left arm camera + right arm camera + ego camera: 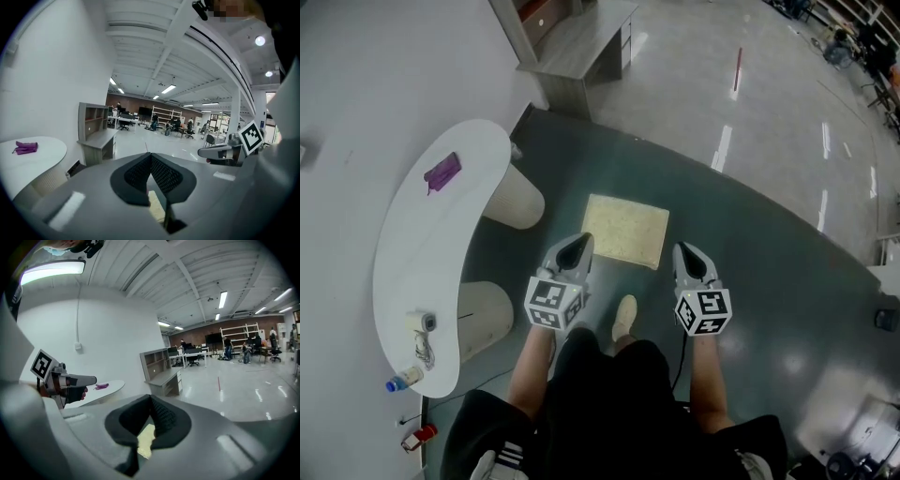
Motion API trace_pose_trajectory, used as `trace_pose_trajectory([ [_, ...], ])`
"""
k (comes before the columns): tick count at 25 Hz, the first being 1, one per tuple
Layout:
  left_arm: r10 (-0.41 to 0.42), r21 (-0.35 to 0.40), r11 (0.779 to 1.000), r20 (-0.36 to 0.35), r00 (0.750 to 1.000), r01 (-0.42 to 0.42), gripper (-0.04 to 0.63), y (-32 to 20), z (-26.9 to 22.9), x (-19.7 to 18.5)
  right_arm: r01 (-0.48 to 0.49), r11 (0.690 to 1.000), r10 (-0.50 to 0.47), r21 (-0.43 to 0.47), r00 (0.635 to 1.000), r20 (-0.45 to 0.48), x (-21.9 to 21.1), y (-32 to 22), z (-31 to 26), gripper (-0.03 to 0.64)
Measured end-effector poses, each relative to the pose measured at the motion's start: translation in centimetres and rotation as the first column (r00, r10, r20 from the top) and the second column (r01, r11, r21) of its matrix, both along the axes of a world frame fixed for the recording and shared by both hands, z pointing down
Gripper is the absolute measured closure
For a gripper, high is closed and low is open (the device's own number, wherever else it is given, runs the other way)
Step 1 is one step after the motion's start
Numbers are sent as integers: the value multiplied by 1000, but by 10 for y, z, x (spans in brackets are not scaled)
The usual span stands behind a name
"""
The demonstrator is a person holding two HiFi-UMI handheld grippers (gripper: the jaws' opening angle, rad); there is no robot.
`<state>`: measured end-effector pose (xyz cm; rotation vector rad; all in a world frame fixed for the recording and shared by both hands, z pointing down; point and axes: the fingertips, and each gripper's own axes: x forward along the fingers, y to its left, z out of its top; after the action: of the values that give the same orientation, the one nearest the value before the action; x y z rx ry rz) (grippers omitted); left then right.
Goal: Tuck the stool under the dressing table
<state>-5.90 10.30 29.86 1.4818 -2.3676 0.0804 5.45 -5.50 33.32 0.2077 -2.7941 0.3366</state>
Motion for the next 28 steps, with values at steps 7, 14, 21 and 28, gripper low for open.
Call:
trace_pose_trajectory([
  [7,-38,-53,998,-46,998,35,589,-27,62,-48,-23,998,18,-64,998,-67,-35,-31,70,614],
  [14,-5,-105,994,-111,994,-6,589,-43,141,-87,-76,995,68,-66,991,-117,-65,-48,129,614],
  [21,28,-151,987,-152,988,-51,589,-48,218,-116,-135,986,116,-100,978,-176,-83,-54,203,614],
  [28,58,-183,979,-170,984,-89,589,-57,285,-132,-145,985,121,-95,968,-220,-100,-61,266,614],
])
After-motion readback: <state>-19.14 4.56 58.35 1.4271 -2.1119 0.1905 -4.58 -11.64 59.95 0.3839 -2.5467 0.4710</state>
